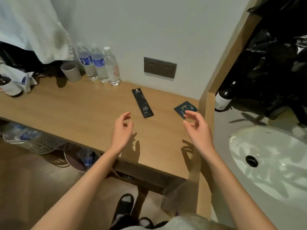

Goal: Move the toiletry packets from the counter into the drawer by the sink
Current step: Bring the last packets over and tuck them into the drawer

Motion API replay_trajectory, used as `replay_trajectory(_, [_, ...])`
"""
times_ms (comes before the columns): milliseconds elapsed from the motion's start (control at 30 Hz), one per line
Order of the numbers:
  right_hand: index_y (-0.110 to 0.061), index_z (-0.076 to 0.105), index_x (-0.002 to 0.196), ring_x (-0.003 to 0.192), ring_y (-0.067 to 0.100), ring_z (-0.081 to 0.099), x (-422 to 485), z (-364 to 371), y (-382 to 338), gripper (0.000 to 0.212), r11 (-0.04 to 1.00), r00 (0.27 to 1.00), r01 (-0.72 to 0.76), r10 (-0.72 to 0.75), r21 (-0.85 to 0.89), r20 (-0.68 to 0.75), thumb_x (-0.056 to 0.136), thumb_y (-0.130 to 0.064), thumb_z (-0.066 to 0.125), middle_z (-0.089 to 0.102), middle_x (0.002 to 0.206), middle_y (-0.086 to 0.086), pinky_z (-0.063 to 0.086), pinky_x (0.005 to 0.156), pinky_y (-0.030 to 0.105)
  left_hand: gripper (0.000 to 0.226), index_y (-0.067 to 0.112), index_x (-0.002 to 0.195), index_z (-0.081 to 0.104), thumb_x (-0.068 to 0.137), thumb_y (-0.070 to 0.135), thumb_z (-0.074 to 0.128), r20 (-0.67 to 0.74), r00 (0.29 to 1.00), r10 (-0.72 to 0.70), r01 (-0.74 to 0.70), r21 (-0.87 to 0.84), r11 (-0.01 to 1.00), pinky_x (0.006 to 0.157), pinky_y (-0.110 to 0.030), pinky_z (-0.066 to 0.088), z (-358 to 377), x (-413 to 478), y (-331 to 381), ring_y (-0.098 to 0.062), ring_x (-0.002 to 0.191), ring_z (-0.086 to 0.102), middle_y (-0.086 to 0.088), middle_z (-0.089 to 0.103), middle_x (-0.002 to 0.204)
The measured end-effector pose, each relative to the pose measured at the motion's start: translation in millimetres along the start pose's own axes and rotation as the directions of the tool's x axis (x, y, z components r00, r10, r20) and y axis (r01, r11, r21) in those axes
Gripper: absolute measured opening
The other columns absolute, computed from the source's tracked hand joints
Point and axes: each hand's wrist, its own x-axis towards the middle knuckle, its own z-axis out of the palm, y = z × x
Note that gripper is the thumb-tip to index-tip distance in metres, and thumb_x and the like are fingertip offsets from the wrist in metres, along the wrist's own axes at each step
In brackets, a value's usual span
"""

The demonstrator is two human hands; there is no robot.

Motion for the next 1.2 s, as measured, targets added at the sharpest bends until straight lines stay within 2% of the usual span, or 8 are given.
replay_trajectory(133, [-0.026, 0.053, 0.128, 0.093, 0.008, 0.059, 54, 28, 14, 0.037, 0.992, 0.996, -0.065, 0.057, -0.112, -0.075, 0.092, -0.02, 0.058, 0.053, 0.13, -0.007, 0.052, 0.085, 0.029, 0.051, 0.017, 0.139, 0.044, 0.091, 0.004, 0.051, 0.21, 0.973, 0.098, -0.151, 0.255, 0.955, 0.104, -0.04, 0.043, 10, 74, -17, -0.021, 0.12, 0.052, -0.005, 0.05, 0.138])
replay_trajectory(300, [-0.023, 0.049, 0.132, 0.117, 0.02, 0.051, 113, 52, 45, 0.043, 0.943, 0.975, -0.221, 0.202, -0.25, -0.096, 0.091, -0.02, 0.06, 0.046, 0.134, 0.002, 0.046, 0.099, 0.039, 0.061, 0.007, 0.142, 0.041, 0.084, -0.01, 0.051, 0.508, 0.831, 0.228, -0.459, 0.392, 0.797, 0.111, -0.033, 0.028, 30, 156, -23, -0.031, 0.131, 0.042, -0.015, 0.045, 0.144])
replay_trajectory(433, [-0.015, 0.045, 0.136, 0.13, 0.026, 0.041, 154, 64, 73, 0.049, 0.888, 0.943, -0.333, 0.31, -0.318, -0.122, 0.09, -0.02, 0.061, 0.045, 0.14, 0.008, 0.034, 0.111, 0.042, 0.073, 0.018, 0.15, 0.024, 0.086, 0.001, 0.056, 0.731, 0.673, 0.111, -0.633, 0.492, 0.598, 0.113, -0.037, 0.024, 51, 211, -29, -0.03, 0.141, 0.026, -0.007, 0.023, 0.157])
replay_trajectory(533, [-0.012, 0.04, 0.141, 0.136, 0.026, 0.034, 182, 67, 92, 0.057, 0.828, 0.934, -0.354, 0.337, -0.434, -0.12, 0.089, -0.023, 0.062, 0.042, 0.146, 0.007, 0.021, 0.112, 0.035, 0.08, 0.029, 0.148, 0.023, 0.079, 0.017, 0.062, 0.792, 0.604, 0.086, -0.738, 0.516, 0.435, 0.109, -0.041, 0.031, 70, 246, -43, -0.028, 0.143, 0.02, 0.001, 0.023, 0.156])
replay_trajectory(667, [-0.012, 0.029, 0.148, 0.141, 0.031, 0.024, 209, 69, 122, 0.073, 0.763, 0.9, -0.413, 0.427, -0.497, -0.092, 0.086, -0.028, 0.066, 0.032, 0.152, 0.01, 0.017, 0.115, 0.039, 0.086, 0.031, 0.149, 0.014, 0.079, 0.022, 0.063, 0.854, 0.518, 0.054, -0.839, 0.494, 0.23, 0.113, -0.044, 0.022, 88, 274, -55, -0.027, 0.144, 0.017, -0.001, 0.023, 0.154])
replay_trajectory(900, [-0.025, 0.013, 0.152, 0.142, 0.035, 0.015, 232, 69, 142, 0.088, 0.634, 0.819, -0.506, 0.565, -0.585, -0.096, 0.084, -0.041, 0.066, 0.022, 0.156, 0.005, 0.024, 0.111, 0.05, 0.08, 0.032, 0.147, 0.021, 0.08, 0.015, 0.061, 0.874, 0.461, 0.152, -0.884, 0.437, 0.166, 0.116, -0.043, 0.016, 98, 294, -56, -0.023, 0.131, 0.036, 0.0, 0.042, 0.135])
replay_trajectory(1067, [-0.023, 0.02, 0.15, 0.131, 0.034, 0.026, 231, 74, 136, 0.097, 0.612, 0.81, -0.542, 0.562, -0.576, -0.166, 0.073, -0.044, 0.076, 0.032, 0.147, 0.01, 0.032, 0.107, 0.047, 0.073, 0.028, 0.146, 0.027, 0.082, 0.031, 0.064, 0.901, 0.418, 0.116, -0.901, 0.396, 0.176, 0.113, -0.044, 0.019, 103, 299, -55, -0.024, 0.129, 0.04, -0.001, 0.041, 0.137])
replay_trajectory(1200, [-0.019, 0.036, 0.141, 0.123, 0.031, 0.032, 224, 83, 134, 0.095, 0.607, 0.807, -0.571, 0.539, -0.553, -0.241, 0.063, -0.045, 0.083, 0.04, 0.132, 0.013, 0.038, 0.102, 0.044, 0.063, 0.024, 0.142, 0.034, 0.084, 0.039, 0.053, 0.886, 0.444, 0.131, -0.886, 0.414, 0.208, 0.108, -0.043, 0.027, 107, 294, -56, -0.026, 0.122, 0.043, -0.004, 0.042, 0.133])
